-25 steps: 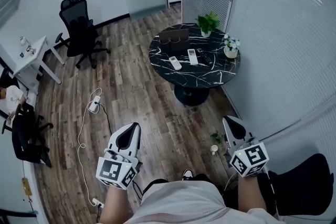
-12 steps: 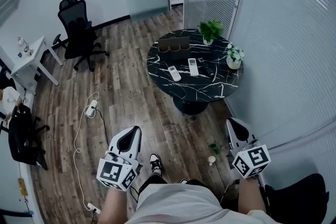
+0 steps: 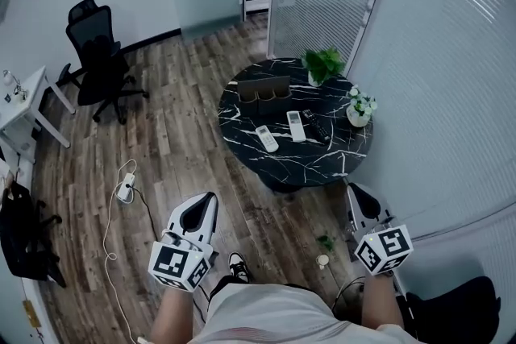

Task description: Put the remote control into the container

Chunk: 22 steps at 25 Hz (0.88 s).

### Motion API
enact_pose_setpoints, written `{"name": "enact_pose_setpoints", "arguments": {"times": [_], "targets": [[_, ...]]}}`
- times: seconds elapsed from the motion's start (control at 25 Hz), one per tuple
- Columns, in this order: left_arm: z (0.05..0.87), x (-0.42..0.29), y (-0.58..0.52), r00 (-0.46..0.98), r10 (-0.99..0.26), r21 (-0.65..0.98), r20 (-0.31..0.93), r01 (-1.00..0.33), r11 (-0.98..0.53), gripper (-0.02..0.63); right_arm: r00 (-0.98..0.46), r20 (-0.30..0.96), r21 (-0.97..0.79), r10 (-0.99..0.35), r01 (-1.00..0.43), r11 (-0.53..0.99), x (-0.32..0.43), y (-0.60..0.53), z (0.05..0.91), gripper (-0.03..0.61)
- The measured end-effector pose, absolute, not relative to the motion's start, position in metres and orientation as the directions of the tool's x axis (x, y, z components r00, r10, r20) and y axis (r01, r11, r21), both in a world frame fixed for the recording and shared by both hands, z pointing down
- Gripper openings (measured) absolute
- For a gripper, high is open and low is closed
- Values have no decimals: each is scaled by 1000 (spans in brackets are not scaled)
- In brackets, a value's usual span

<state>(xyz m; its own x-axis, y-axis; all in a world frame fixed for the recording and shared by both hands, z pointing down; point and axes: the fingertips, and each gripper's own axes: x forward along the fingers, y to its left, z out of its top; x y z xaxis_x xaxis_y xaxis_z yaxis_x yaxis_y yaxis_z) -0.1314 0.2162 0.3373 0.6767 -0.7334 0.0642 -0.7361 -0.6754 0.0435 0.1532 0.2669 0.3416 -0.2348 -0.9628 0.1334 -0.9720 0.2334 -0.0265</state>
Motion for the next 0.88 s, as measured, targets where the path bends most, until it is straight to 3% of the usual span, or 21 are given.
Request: {"name": "enact_pose_setpoints", "arguments": {"times": [0.48, 0.88], "targets": [[354, -205, 97, 703, -706, 100, 88, -712, -695, 11, -189, 183, 15, -965, -981, 195, 86, 155, 341, 13], [351, -183, 55, 747, -659, 129, 80, -664, -737, 9, -145, 184, 1, -972, -989, 148, 95, 123, 345, 14]]}}
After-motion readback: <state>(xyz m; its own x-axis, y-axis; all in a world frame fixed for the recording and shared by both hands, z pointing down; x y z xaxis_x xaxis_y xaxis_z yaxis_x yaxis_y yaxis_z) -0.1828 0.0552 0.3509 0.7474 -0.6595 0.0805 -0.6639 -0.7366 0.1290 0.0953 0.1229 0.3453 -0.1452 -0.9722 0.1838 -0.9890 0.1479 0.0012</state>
